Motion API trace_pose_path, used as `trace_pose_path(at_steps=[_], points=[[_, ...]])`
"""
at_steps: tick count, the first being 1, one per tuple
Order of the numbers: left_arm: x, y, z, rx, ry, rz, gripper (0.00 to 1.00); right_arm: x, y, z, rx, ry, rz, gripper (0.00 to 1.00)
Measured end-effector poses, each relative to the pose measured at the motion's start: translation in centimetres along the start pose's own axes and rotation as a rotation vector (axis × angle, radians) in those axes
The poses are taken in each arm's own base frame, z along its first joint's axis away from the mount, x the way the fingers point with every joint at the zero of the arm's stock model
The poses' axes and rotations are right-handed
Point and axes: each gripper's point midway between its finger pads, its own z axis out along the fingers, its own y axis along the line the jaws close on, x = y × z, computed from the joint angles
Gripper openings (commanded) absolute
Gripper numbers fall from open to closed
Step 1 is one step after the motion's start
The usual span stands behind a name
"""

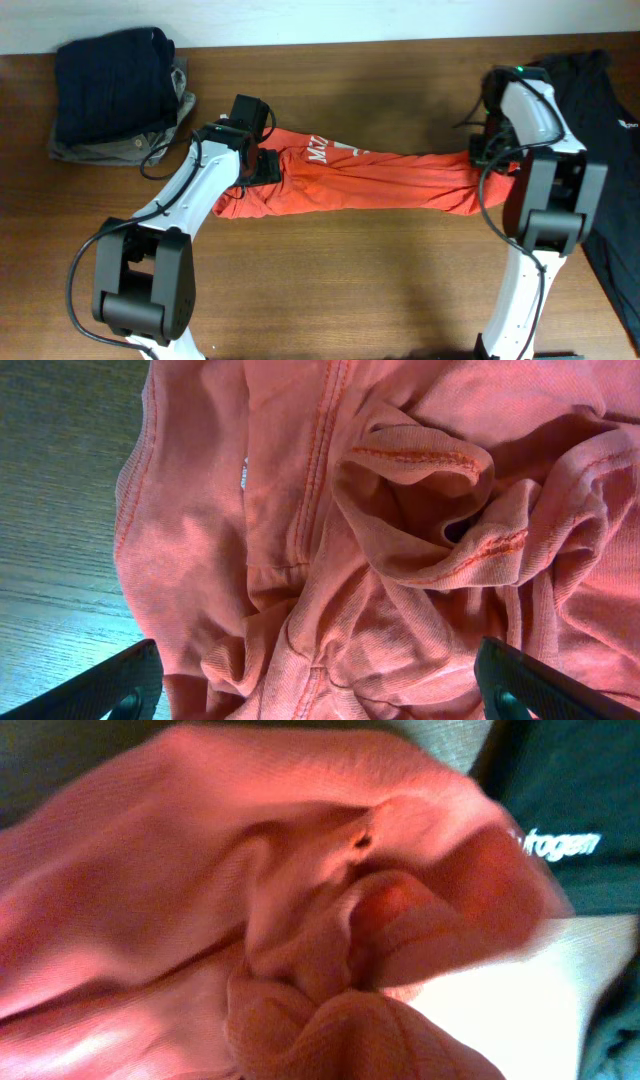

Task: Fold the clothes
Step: 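Carry the right end leftward toward the left gripper with the right gripper, then release the right end on the shirt and lift the right gripper away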

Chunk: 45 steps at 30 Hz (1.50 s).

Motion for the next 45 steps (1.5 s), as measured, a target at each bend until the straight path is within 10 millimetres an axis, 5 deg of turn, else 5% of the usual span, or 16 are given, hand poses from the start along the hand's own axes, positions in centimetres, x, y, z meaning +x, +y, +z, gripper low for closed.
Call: trace_pose_path(at_steps=[12, 15, 19, 31, 33, 35, 37, 41, 45], points=[[0.0, 0.0, 0.0, 0.000, 0.000, 0.000, 0.99, 0.3, 7.2, -3.4, 0.086, -0.100, -0.175, 0.05], [0.0, 0.0, 0.0, 0.000, 0.000, 0.000, 0.99, 0.8, 8.4, -3.7, 0.091, -0.103, -0.191, 0.11], [0.0, 0.0, 0.0, 0.000, 0.000, 0.000, 0.99, 1.9, 9.6, -3.8, 0.085, -0.079, -0.206, 0.36], [0.0, 0.0, 0.0, 0.001, 0.000, 0.000, 0.99, 3.5, 11.2, -4.4, 0.022, -0.033, -0.233, 0.45], [-0.1, -0.1, 0.0, 0.003, -0.003, -0.001, 0.99, 3.4, 11.0, -5.7, 0.004, -0.036, -0.228, 0.53], [-0.2, -0.1, 0.0, 0.007, -0.007, -0.002, 0.99, 3.1, 10.9, -7.6, -0.032, -0.059, -0.220, 0.75], [-0.3, -0.2, 0.0, 0.010, -0.013, -0.003, 0.99, 2.5, 10.6, -10.0, -0.086, -0.099, -0.214, 0.86], [-0.4, -0.2, 0.0, 0.011, -0.015, -0.003, 0.99, 1.0, 9.5, -15.3, -0.222, -0.226, -0.185, 0.81], [-0.4, -0.2, 0.0, 0.010, -0.015, -0.003, 0.99, -0.6, 6.8, -18.2, -0.341, -0.316, -0.114, 0.79]])
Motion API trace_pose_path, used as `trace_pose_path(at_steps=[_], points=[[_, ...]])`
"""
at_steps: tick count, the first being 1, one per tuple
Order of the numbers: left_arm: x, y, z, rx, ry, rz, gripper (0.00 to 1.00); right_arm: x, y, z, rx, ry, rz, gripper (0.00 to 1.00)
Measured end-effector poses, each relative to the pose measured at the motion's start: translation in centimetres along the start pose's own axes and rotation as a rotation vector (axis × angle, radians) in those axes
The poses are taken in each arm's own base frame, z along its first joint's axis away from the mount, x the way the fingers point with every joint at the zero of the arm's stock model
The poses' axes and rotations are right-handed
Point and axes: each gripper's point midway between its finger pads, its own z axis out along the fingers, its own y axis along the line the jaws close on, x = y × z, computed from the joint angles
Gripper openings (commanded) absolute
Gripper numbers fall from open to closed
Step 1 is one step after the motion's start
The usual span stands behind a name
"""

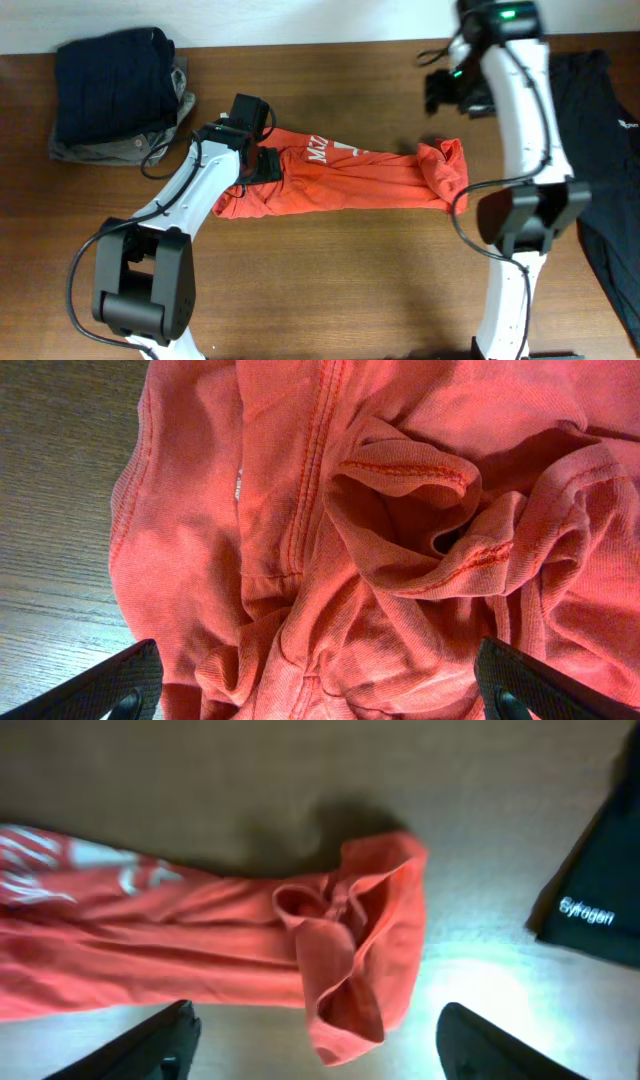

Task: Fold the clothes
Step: 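Release the right end on the shirt and lift the right gripper away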

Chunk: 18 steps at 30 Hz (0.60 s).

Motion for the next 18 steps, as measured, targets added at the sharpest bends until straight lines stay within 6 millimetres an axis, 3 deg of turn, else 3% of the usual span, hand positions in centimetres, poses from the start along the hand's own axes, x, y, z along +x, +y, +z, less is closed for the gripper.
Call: trace_pose_path(at_steps=[4, 9, 12, 15, 18], points=[[0.0, 0.0, 0.0, 0.000, 0.000, 0.000, 0.99, -0.4, -3.7, -0.5, -0.038, -0.007, 0.088, 0.74], [0.0, 0.0, 0.0, 0.000, 0.000, 0.000, 0.99, 0.9, -7.9, 1.4, -0.046, 0.074, 0.178, 0.39], [0.0, 0.0, 0.0, 0.001, -0.001, 0.000, 0.99, 2.3, -8.7, 4.1, -0.060, 0.157, 0.218, 0.18], [-0.1, 0.0, 0.0, 0.001, -0.003, -0.001, 0.99, 4.0, -8.4, 7.1, -0.084, 0.245, 0.229, 0.05], [-0.1, 0.0, 0.0, 0.001, -0.003, -0.001, 0.99, 5.8, -7.9, 9.5, -0.099, 0.319, 0.236, 0.04]])
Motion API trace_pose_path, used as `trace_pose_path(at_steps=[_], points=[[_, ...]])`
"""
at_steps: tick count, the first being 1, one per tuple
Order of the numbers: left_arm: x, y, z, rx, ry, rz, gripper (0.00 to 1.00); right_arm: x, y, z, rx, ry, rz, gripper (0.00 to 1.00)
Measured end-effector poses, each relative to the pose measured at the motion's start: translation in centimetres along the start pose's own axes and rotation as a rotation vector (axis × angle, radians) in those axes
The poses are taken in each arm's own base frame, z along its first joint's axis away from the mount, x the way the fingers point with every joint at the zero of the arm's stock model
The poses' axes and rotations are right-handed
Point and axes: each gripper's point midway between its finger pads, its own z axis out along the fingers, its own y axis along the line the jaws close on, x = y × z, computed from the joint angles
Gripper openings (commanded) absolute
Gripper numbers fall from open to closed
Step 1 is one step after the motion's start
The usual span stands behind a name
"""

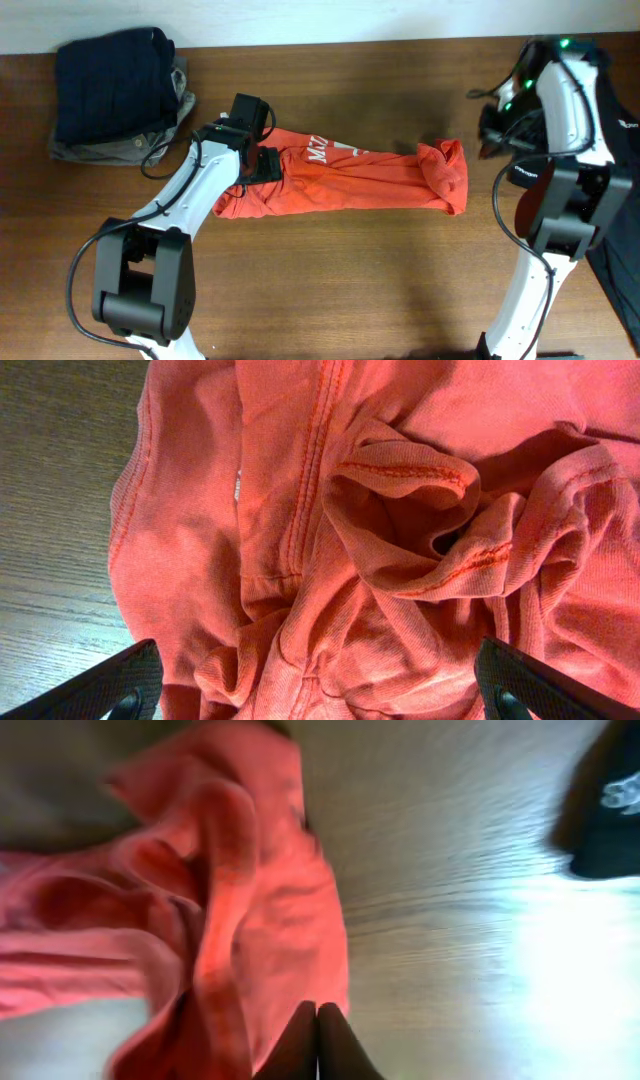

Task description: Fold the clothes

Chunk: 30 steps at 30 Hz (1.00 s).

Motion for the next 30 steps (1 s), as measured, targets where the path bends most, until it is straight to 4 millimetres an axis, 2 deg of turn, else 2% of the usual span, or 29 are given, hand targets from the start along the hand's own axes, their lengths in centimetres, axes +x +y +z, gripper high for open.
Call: trace_pose_path(at_steps=[4, 8, 12, 22, 27, 30], points=[[0.0, 0.0, 0.0, 0.000, 0.000, 0.000, 0.99, 1.3, -0.1, 2.7, 0.002, 0.075, 0.004, 0.05], [0.0, 0.0, 0.0, 0.000, 0.000, 0.000, 0.99, 1.8, 0.3, 3.8, 0.004, 0.095, -0.007, 0.07], [0.0, 0.0, 0.0, 0.000, 0.000, 0.000, 0.99, 1.6, 1.8, 4.7, -0.018, 0.084, -0.039, 0.10], [0.0, 0.0, 0.0, 0.000, 0.000, 0.000, 0.99, 1.2, 6.9, 6.1, -0.074, 0.040, -0.152, 0.08], [0.0, 0.0, 0.0, 0.000, 0.000, 0.000, 0.99, 1.9, 8.3, 6.3, -0.069, 0.050, -0.187, 0.06], [0.0, 0.0, 0.0, 0.000, 0.000, 0.000, 0.99, 2.2, 9.4, 5.8, -0.065, 0.049, -0.216, 0.06]])
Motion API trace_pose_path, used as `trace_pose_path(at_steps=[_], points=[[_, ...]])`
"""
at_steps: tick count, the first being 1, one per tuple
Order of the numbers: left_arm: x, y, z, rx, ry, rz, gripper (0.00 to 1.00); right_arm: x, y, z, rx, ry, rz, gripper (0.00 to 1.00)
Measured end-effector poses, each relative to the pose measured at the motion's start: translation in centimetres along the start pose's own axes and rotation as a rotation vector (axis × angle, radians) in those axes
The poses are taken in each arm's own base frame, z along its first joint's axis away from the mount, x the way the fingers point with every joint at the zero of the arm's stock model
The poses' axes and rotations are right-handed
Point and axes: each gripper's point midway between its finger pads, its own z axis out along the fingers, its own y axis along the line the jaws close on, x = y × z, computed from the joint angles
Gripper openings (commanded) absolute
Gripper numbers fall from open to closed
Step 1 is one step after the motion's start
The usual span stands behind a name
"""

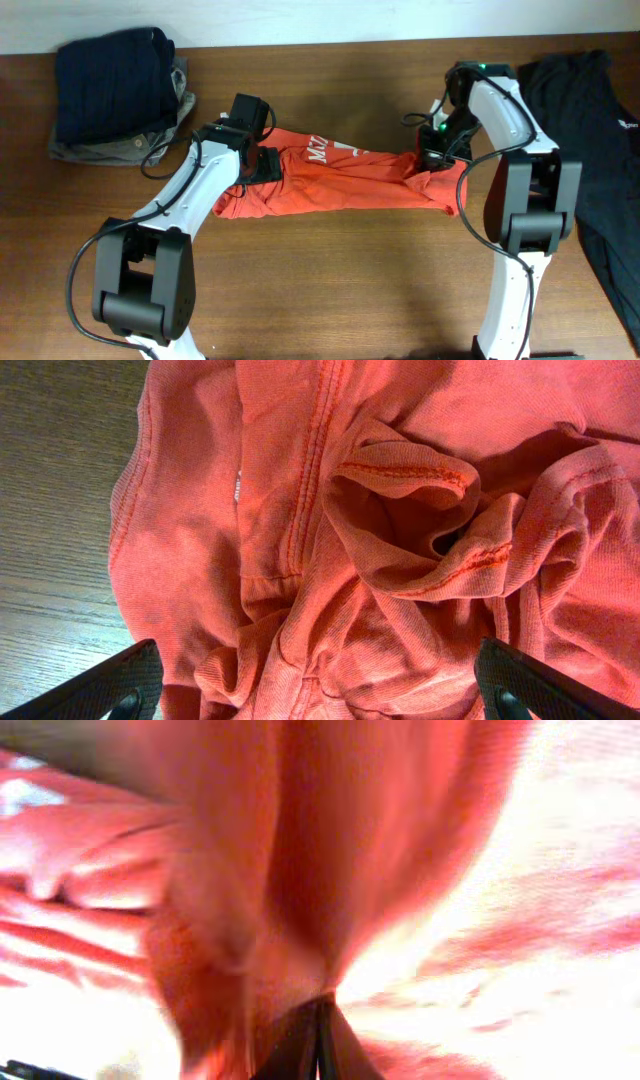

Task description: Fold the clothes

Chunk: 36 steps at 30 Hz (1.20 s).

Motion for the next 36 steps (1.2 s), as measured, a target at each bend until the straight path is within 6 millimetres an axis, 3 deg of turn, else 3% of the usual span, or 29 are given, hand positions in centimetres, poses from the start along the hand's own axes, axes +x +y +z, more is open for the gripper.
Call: trace_pose_path(at_steps=[7, 11, 14, 18, 21, 24, 36], points=[[0.0, 0.0, 0.0, 0.000, 0.000, 0.000, 0.99, 0.9, 4.0, -2.7, 0.021, -0.004, -0.102, 0.05], [0.0, 0.0, 0.0, 0.000, 0.000, 0.000, 0.99, 0.0, 5.3, -5.4, 0.051, -0.081, -0.111, 0.09], [0.0, 0.0, 0.0, 0.000, 0.000, 0.000, 0.99, -1.2, 4.6, -7.5, 0.065, -0.157, -0.079, 0.13], [0.0, 0.0, 0.0, 0.000, 0.000, 0.000, 0.99, -0.8, 1.6, -8.4, 0.098, -0.137, 0.003, 0.13], [0.0, 0.0, 0.0, 0.000, 0.000, 0.000, 0.99, -0.3, -0.7, -7.7, 0.110, -0.093, 0.055, 0.11], [0.0, 0.0, 0.0, 0.000, 0.000, 0.000, 0.99, 1.0, -1.7, -5.8, 0.116, -0.011, 0.076, 0.07], [0.0, 0.0, 0.0, 0.000, 0.000, 0.000, 0.99, 5.5, 0.5, 3.1, 0.121, 0.210, -0.010, 0.08]])
